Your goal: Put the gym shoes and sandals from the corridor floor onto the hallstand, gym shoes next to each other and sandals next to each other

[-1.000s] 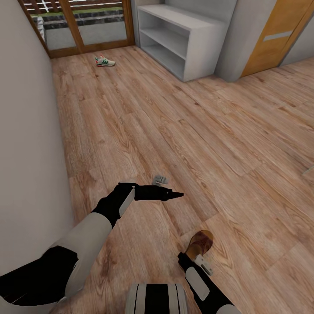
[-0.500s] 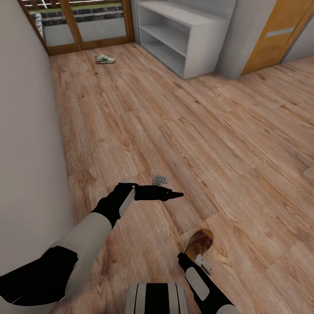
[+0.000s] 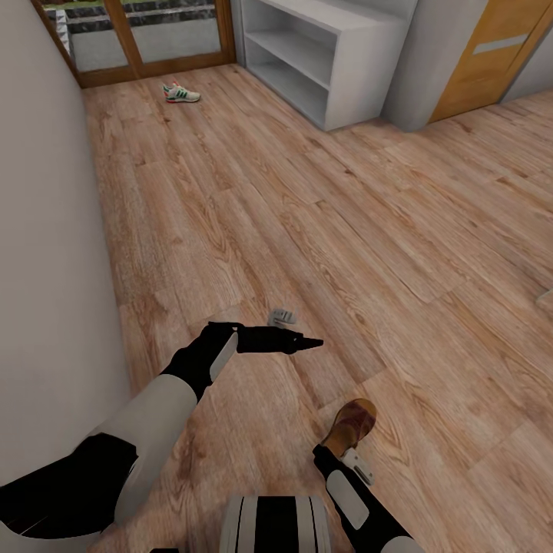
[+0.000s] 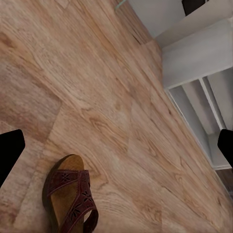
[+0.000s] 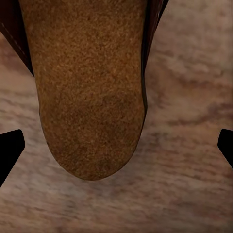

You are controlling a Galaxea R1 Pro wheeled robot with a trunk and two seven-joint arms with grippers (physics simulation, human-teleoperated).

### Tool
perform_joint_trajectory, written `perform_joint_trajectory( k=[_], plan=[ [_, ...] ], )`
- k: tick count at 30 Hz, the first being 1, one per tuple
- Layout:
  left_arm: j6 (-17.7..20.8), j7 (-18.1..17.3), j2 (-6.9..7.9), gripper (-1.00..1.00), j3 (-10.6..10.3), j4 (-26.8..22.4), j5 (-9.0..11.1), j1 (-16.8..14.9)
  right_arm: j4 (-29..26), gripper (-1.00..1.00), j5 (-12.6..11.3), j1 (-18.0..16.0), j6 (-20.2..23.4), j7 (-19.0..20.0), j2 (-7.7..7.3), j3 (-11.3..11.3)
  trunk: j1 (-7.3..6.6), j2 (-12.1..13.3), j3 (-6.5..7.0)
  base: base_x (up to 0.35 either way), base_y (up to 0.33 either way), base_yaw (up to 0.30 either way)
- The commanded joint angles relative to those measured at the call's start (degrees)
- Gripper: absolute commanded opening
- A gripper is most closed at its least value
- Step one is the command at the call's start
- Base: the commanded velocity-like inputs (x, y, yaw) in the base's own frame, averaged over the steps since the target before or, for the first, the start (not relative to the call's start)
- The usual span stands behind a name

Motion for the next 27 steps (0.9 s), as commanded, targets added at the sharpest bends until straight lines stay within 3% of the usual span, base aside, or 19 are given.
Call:
perform_joint_trajectory(
  k=[1, 13, 27],
  plan=[
    [0.49, -0.02, 0.00, 1.00, -0.03, -0.02, 0.33, -0.03, -0.06, 1.00, -0.38, -0.01, -0.20, -0.32, 0.00, 0.16, -0.01, -0.01, -0.03, 0.000, 0.000, 0.000],
    [0.49, -0.03, 0.00, 1.00, -0.02, -0.10, 0.33, -0.02, -0.07, 1.00, -0.38, -0.01, -0.21, -0.32, 0.00, 0.23, -0.01, -0.01, -0.04, 0.000, 0.000, 0.005],
    [0.49, -0.02, 0.00, 1.00, -0.09, -0.10, 0.33, -0.02, -0.07, 1.00, -0.38, -0.01, -0.28, -0.32, 0.00, 0.19, -0.01, -0.01, -0.24, 0.000, 0.000, 0.087]
  ],
)
